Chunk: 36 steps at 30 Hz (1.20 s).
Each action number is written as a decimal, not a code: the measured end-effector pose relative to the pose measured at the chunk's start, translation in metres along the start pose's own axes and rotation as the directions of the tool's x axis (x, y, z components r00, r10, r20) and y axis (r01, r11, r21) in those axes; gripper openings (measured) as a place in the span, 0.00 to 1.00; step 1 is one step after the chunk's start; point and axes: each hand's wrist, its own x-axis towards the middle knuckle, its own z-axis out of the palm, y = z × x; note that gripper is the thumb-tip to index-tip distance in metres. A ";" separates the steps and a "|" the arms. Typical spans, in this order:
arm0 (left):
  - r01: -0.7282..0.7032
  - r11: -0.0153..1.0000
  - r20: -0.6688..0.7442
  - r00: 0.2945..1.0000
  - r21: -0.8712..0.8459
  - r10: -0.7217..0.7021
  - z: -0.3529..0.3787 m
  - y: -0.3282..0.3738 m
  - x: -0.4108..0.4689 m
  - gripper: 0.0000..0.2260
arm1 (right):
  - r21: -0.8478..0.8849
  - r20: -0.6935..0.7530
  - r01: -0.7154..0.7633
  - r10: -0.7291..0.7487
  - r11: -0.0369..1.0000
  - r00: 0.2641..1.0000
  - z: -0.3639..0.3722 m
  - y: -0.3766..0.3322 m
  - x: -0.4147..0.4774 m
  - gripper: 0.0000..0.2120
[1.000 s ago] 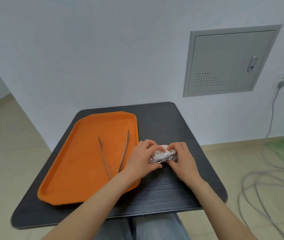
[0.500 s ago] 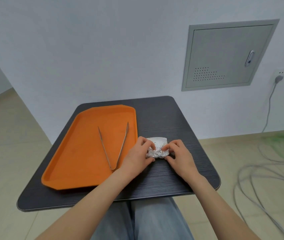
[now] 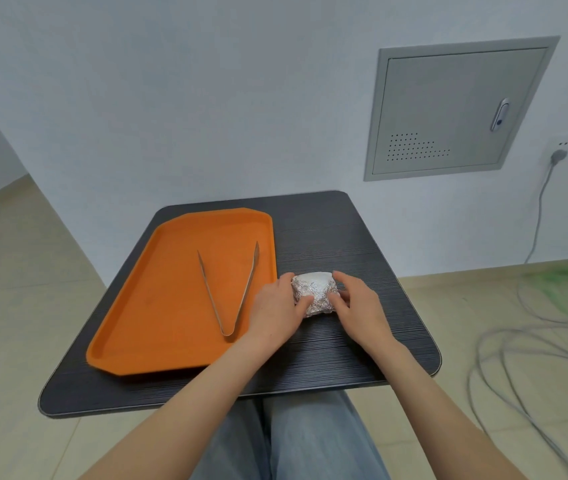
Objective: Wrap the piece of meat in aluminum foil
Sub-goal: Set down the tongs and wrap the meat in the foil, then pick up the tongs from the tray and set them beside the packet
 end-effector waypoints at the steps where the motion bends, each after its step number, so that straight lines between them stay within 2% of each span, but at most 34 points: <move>1: 0.006 1.000 0.024 1.000 0.022 -0.006 0.000 0.002 0.000 0.25 | -0.013 0.012 -0.013 0.014 1.000 1.000 0.000 -0.001 0.000 0.21; 10: 0.009 1.000 0.092 0.996 0.014 -0.010 0.000 0.008 -0.007 0.25 | -0.073 -0.014 -0.052 0.051 0.996 0.999 0.000 -0.001 -0.004 0.20; 13: -0.003 0.999 0.108 0.994 -0.041 0.008 0.000 0.004 -0.006 0.25 | -0.067 0.006 -0.054 0.054 0.996 0.999 -0.001 -0.001 -0.004 0.20; 16: -0.014 0.994 0.000 1.000 -0.106 0.014 -0.006 -0.006 -0.003 0.24 | -0.042 -0.067 0.013 -0.016 0.999 0.998 -0.004 -0.009 -0.002 0.22; 18: -0.010 0.998 -0.141 0.990 -0.058 0.002 -0.016 -0.017 0.002 0.23 | -0.040 -0.162 0.060 -0.065 0.997 0.985 -0.004 -0.025 0.000 0.21; 20: 0.057 0.998 -0.232 0.971 -0.011 -0.058 -0.029 -0.031 0.007 0.22 | -0.043 -0.179 0.104 -0.110 0.994 0.978 0.001 -0.048 0.003 0.20; 23: 0.224 0.974 -0.227 0.948 -0.025 -0.223 -0.042 -0.054 0.011 0.23 | -0.108 -0.006 0.140 -0.142 0.984 0.990 0.021 -0.081 0.008 0.21; 27: 0.382 0.922 -0.162 0.908 -0.052 -0.386 -0.048 -0.078 0.008 0.24 | -0.228 0.226 0.110 -0.057 0.967 0.972 0.058 -0.108 0.013 0.23; 31: 0.511 0.854 -0.050 0.854 -0.099 -0.517 -0.052 -0.092 0.011 0.20 | -0.303 0.283 0.046 0.044 0.952 0.958 0.082 -0.115 0.015 0.21; 36: 0.533 0.842 0.058 0.846 -0.086 -0.530 -0.056 -0.103 0.016 0.14 | -0.318 0.338 0.000 0.113 0.948 0.934 0.104 -0.112 0.019 0.24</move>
